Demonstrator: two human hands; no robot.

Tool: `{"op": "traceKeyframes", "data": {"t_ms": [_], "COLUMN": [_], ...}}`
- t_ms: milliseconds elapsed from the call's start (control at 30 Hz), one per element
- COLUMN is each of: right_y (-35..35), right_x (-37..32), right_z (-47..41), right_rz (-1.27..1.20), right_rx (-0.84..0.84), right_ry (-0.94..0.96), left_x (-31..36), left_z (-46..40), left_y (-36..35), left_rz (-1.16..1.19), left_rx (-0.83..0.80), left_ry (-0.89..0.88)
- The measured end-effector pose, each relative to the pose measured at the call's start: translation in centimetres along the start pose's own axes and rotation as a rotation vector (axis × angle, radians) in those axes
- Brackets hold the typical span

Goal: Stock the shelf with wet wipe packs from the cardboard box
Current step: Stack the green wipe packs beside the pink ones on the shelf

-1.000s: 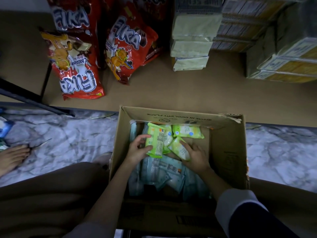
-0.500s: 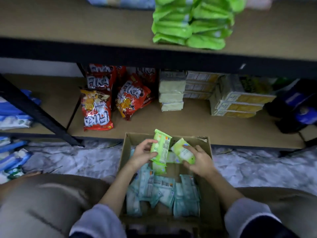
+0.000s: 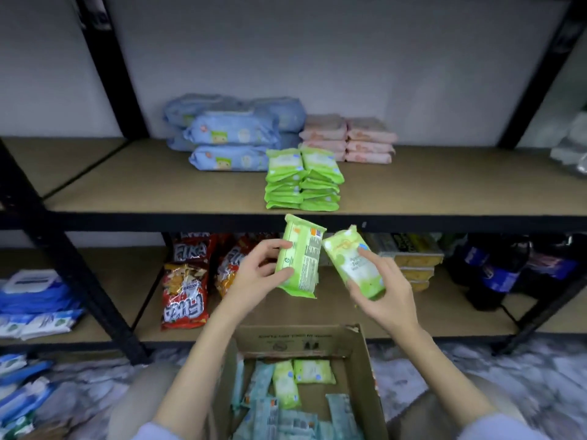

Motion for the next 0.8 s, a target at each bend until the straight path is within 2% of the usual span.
{"op": "traceKeyframes", "data": {"t_ms": [133, 300, 567, 700, 800], "right_y": [0.9, 0.5, -2.1, -3.6, -5.0], "right_x": [-2.4, -4.7, -7.2, -8.1, -8.0], "right_z": [-3.3, -7.9, -15.3, -18.0, -19.2], "right_rz": [-0.069, -0.133, -0.132, 0.018, 0.060], "right_rx": [0.178, 0.274, 0.192, 0.155, 0.037], "right_ry": [0.052, 0.003, -0.190, -0.320, -0.408], "left_x": [4.7, 8.9, 11.8, 11.1, 9.8], "left_z": [-1.1, -4.0, -11.2, -14.6, -15.8], "left_y": [0.7, 1.3, 1.4, 1.2, 1.0], "left_rz": [0.036, -0.013, -0.074, -0.172, -0.307], "left_rx": [0.029, 0.080, 0.192, 0.197, 0.161], "left_ry": [-0.130, -0.268, -0.302, -0.218, -0.141]}}
Point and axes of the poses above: each hand's wrist, its own z-axis away from the middle knuckle, its own y-axis out of the back of the hand, x = y × z, the point moved 2 cm from there along -z, towards the middle knuckle, and after that the axes turned 13 degrees about x, right-handed, at the moved point
